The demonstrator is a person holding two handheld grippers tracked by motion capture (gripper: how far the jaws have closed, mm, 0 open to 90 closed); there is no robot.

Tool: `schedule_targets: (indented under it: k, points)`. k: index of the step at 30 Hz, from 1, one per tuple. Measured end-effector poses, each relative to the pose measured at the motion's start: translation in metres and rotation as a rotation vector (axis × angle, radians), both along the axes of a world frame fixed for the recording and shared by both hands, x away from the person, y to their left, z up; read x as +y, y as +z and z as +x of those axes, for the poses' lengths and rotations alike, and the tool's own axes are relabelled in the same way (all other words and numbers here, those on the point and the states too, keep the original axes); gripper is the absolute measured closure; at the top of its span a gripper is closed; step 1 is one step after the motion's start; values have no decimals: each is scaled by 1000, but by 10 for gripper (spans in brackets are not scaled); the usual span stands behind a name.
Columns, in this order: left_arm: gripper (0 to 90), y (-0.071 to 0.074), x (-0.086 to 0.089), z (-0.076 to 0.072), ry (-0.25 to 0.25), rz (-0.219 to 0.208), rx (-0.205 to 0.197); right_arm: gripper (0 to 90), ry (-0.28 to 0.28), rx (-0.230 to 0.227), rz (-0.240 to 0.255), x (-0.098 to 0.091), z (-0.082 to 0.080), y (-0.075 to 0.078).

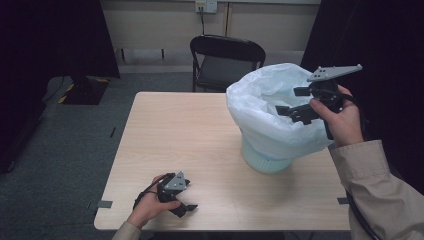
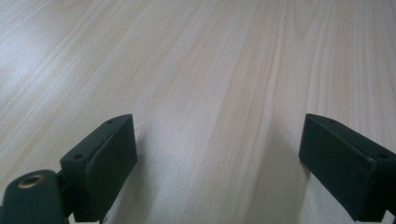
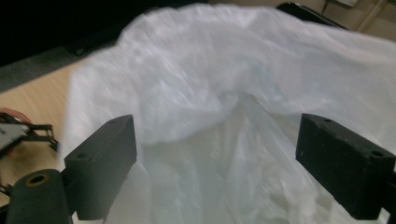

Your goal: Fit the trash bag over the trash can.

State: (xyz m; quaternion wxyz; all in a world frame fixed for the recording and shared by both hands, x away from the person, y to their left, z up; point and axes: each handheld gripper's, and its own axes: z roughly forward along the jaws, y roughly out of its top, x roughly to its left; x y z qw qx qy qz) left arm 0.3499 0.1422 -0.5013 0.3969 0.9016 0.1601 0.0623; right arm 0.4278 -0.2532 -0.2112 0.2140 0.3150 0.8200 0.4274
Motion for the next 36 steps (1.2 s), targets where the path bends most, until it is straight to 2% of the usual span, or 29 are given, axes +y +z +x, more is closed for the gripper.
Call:
schedule_targets:
  k: [3, 7, 9, 10, 11, 12, 13, 17, 20, 24, 29, 33, 36]
  points:
    - [105, 0, 0, 0, 0, 0, 0, 112, 53, 6, 8, 24, 1, 0]
    - [106, 0, 0, 0, 0, 1, -1, 111, 80, 43, -27, 48, 9, -18]
    - [106, 0, 0, 0, 0, 1, -1, 115, 85, 83, 11, 55, 15, -29]
    - [106, 0, 0, 0, 0, 1, -1, 108, 90, 113, -28, 58, 18, -30]
    - [106, 0, 0, 0, 0, 1, -1, 114, 92, 82, -56, 62, 18, -30]
    - [106, 0, 0, 0, 0, 1, -1, 116, 97, 69, -50, 65, 17, -30]
    - [105, 0, 0, 0, 0, 1, -1, 113, 102, 91, -47, 67, 18, -30]
    - [106, 0, 0, 0, 1, 0, 0, 113, 113, 100, -130, 74, 17, -33]
    - [105, 0, 0, -1, 4, -3, 0, 112, 109, 103, -136, 75, 17, -33]
    - [105, 0, 0, -1, 4, -3, 0, 115, 106, 79, -102, 69, 13, -29]
    - [103, 0, 0, 0, 1, 1, 2, 110, 105, 32, -29, 51, -1, -13]
    - [96, 0, -1, 1, -2, 2, 2, 109, 91, 18, 13, 33, -12, -5]
    - [94, 0, -1, 1, -2, 2, 2, 109, 92, 14, 17, 22, -22, -4]
